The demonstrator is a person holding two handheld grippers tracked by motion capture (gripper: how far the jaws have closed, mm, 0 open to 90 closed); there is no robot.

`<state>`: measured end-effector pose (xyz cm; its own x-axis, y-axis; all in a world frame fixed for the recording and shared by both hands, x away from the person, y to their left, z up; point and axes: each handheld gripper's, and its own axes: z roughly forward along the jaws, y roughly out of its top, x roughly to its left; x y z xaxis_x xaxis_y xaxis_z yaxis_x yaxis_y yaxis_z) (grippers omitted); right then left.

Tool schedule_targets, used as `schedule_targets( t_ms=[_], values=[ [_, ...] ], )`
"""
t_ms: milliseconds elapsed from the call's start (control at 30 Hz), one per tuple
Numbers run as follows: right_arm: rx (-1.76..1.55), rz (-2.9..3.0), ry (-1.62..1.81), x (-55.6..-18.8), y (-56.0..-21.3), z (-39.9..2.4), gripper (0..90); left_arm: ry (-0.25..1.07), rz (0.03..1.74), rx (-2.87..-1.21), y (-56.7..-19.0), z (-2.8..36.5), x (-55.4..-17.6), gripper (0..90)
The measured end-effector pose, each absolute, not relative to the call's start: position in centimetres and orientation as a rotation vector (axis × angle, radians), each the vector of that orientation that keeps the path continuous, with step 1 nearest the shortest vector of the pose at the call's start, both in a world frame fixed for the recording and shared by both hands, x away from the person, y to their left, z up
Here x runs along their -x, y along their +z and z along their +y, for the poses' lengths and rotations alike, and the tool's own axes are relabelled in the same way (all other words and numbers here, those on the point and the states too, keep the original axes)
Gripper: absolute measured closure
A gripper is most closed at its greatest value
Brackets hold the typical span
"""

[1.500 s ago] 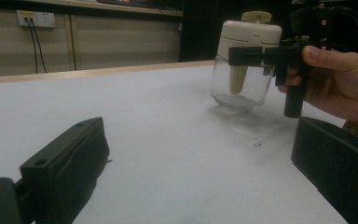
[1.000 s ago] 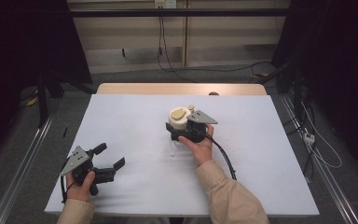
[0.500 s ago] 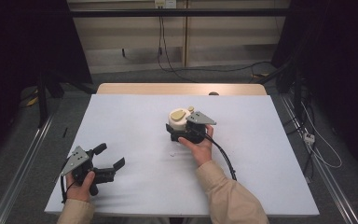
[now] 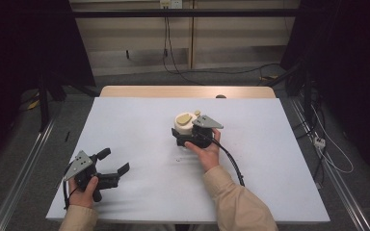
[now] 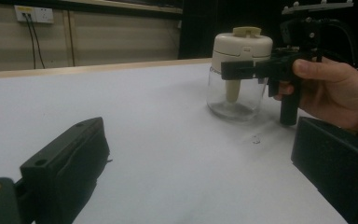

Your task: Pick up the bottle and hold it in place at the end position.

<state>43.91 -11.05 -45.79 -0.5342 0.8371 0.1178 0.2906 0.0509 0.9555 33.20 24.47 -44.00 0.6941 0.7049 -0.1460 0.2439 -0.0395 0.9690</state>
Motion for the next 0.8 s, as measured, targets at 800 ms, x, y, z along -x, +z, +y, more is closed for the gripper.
schedule_targets(
  t_ms=[800],
  values=[
    [-1.105, 1.910, 1.472, -43.30, -45.87, -11.59, 6.6, 0.437, 0.784, -1.618, -44.09, 23.98, -33.21, 3.1]
  ],
)
